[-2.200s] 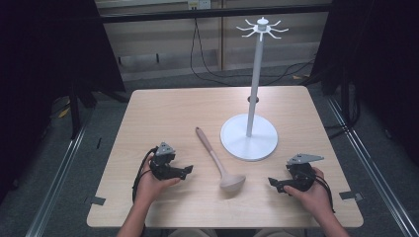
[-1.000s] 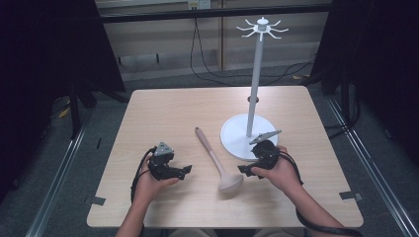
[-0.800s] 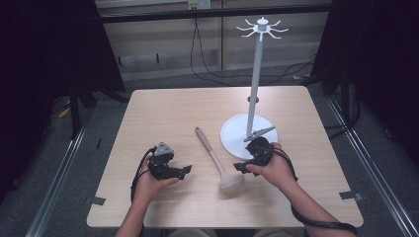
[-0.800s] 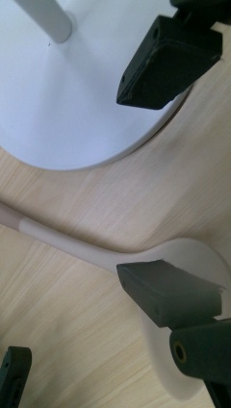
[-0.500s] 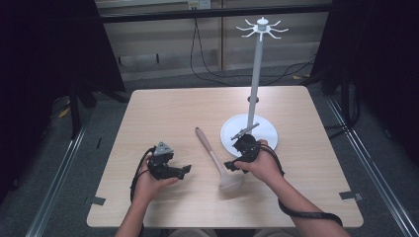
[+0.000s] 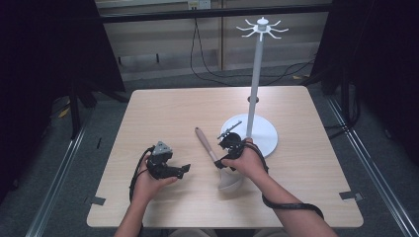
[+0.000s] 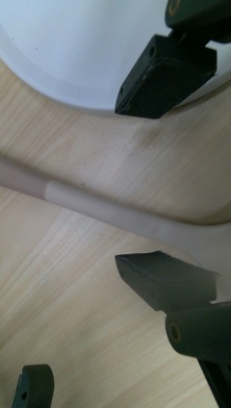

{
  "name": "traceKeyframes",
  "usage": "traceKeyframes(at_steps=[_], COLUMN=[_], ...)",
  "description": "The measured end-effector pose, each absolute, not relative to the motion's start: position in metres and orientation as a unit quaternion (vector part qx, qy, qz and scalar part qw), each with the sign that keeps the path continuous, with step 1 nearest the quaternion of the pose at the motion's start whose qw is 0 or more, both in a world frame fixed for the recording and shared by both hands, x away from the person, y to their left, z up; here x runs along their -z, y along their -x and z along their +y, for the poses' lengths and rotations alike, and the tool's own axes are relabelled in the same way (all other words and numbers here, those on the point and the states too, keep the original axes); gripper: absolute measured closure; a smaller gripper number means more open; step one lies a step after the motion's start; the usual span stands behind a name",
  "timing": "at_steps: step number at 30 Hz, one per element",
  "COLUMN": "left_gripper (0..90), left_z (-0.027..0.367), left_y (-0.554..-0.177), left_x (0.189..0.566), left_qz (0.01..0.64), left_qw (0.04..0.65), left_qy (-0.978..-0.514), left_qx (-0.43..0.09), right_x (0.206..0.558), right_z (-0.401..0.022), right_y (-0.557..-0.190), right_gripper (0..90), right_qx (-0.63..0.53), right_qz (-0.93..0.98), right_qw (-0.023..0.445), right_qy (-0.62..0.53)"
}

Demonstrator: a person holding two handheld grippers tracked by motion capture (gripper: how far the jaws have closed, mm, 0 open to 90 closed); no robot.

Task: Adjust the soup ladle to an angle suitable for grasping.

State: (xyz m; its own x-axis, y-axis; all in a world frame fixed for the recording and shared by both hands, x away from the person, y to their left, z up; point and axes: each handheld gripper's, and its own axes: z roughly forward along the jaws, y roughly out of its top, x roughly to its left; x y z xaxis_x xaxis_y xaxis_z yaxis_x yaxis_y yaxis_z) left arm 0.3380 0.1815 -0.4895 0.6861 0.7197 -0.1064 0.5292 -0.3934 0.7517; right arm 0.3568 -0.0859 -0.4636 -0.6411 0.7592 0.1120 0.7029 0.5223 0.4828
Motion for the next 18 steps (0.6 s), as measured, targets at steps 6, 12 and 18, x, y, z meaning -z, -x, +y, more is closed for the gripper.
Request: traceKeyframes(at_steps=[6,12,18], left_gripper=[12.2,12.2,12.3], left_z=[0.183,0.185,0.184], left_y=[-0.339,-0.339,-0.34], left_x=[0.49,0.489,0.49], left_qz=[0.381,0.382,0.381], left_qw=[0.403,0.401,0.401], left_qy=[-0.823,-0.824,-0.824], left_qx=[-0.119,-0.124,-0.123], right_x=[0.472,0.479,0.48], right_z=[-0.073,-0.064,-0.058], right_y=[-0.363,-0.365,-0.368], right_gripper=[30.5,37.4,44.0], right_qx=[-0.235,-0.224,-0.213], right_qz=[0.865,0.867,0.868], right_qw=[0.05,0.048,0.062], right_qy=[-0.44,-0.443,-0.444])
